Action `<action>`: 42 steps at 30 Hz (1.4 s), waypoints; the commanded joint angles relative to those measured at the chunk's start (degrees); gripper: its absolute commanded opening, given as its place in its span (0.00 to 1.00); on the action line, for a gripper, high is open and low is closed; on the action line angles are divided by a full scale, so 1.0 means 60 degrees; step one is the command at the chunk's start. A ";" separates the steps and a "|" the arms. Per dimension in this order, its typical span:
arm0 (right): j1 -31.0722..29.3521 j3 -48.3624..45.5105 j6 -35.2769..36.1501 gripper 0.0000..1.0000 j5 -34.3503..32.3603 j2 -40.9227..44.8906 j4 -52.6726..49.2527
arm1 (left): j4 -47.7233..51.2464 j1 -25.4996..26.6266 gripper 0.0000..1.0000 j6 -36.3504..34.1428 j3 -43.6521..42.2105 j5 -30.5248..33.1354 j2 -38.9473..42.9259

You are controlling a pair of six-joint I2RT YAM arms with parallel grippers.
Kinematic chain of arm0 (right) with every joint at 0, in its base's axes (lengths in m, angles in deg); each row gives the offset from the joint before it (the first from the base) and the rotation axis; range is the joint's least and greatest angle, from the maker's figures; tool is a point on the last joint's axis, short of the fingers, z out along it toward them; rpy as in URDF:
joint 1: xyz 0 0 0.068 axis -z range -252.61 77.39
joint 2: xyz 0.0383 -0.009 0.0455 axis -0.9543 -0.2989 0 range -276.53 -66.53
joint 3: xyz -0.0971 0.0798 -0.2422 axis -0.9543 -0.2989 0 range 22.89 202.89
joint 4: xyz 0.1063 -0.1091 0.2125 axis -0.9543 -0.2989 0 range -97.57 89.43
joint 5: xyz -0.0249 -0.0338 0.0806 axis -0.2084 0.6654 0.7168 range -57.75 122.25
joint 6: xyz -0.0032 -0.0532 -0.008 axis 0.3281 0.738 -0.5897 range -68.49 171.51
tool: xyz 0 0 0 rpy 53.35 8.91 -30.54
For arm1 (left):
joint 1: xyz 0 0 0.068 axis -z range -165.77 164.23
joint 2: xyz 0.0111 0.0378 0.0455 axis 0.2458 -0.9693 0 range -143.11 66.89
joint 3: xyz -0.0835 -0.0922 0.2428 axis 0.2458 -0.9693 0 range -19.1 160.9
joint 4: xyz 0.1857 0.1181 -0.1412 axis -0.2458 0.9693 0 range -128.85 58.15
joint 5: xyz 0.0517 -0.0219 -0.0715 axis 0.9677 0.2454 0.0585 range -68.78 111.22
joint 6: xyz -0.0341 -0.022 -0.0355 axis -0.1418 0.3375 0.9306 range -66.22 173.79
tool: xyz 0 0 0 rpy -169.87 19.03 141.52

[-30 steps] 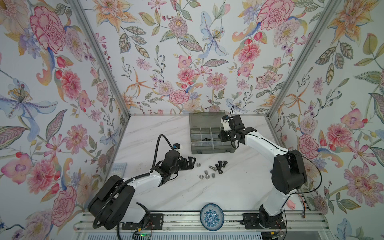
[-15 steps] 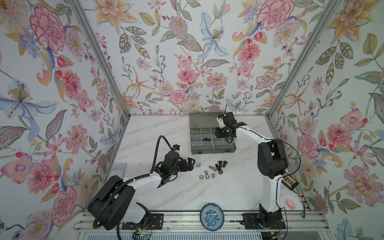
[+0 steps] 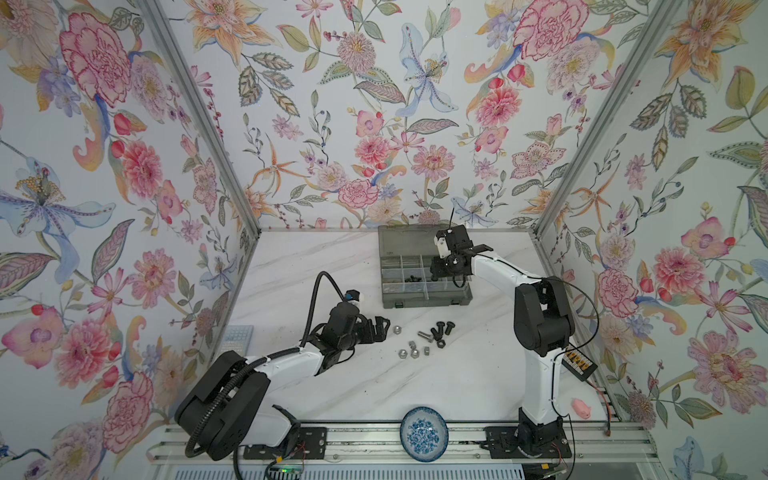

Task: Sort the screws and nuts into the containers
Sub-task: 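Open the right gripper to drop the black hex nut into the compartment, then move the right gripper back over the pile of nuts and bolts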

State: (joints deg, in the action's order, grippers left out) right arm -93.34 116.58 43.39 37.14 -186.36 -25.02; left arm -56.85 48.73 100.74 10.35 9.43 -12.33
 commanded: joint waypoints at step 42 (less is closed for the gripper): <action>-0.2247 -0.8437 -0.2038 0.55 -0.0128 0.6783 0.0127 | 0.0242 0.0080 0.99 0.0012 0.0402 -0.0056 0.0049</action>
State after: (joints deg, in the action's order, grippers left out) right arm -105.93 66.57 32.55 38.75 -144.40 -26.00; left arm -55.06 48.73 100.79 11.64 9.56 -11.50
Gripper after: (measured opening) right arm 0.551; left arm 0.995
